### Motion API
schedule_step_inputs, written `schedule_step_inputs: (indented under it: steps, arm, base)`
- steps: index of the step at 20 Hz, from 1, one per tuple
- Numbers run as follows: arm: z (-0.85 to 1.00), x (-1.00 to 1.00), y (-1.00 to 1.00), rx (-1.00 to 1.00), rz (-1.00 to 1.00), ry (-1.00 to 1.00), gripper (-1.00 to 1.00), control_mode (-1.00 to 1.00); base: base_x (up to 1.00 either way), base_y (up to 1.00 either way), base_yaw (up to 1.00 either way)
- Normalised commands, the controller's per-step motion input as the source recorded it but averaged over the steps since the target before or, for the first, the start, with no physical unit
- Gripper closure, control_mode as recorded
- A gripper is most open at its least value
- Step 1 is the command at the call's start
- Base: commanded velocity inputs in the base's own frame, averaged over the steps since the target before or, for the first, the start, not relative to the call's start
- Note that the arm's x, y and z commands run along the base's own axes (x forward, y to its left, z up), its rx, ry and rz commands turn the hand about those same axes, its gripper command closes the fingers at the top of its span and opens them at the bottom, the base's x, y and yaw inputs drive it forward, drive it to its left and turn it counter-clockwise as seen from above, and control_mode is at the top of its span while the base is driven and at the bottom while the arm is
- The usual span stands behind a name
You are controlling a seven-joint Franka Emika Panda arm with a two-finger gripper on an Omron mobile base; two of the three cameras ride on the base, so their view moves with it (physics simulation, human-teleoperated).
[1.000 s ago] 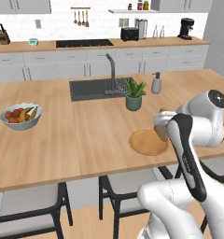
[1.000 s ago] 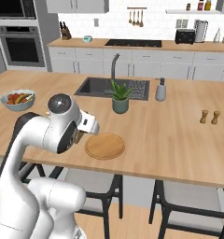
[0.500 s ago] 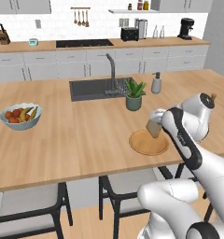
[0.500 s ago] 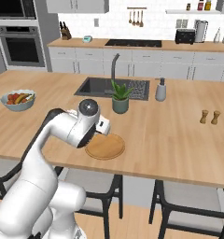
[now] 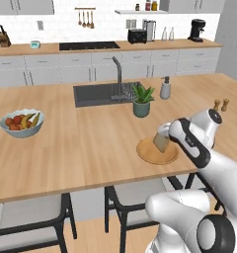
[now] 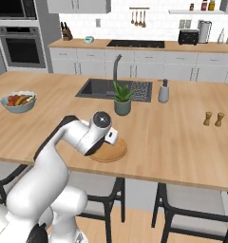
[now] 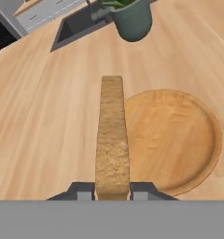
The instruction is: Start the toaster. Once the lever pops up, take the bread to the plate on the dining counter.
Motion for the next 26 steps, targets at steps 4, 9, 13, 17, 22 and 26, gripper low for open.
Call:
schedule_step_inputs:
  steps: [4, 9, 13, 17, 22, 26]
  arm:
    - [-0.36, 0.0, 0.0, 0.0, 0.0, 0.02, 1.0, -1.0]
    - [-0.31, 0.07, 0.0, 0.0, 0.0, 0.0, 1.0, -1.0]
    - [-0.22, 0.23, 0.0, 0.0, 0.0, 0.0, 1.0, -1.0]
    - [-0.02, 0.28, 0.0, 0.0, 0.0, 0.0, 1.0, -1.0]
    - [0.0, 0.21, 0.0, 0.0, 0.0, 0.0, 1.0, -1.0]
    - [0.0, 0.01, 0.0, 0.0, 0.0, 0.0, 1.0, -1.0]
  base:
    - [0.0, 0.0, 0.0]
    - [0.0, 0.0, 0.0]
    - [0.0, 0.0, 0.0]
    - [0.0, 0.0, 0.0]
    - [0.0, 0.0, 0.0]
    - [0.0, 0.0, 0.0]
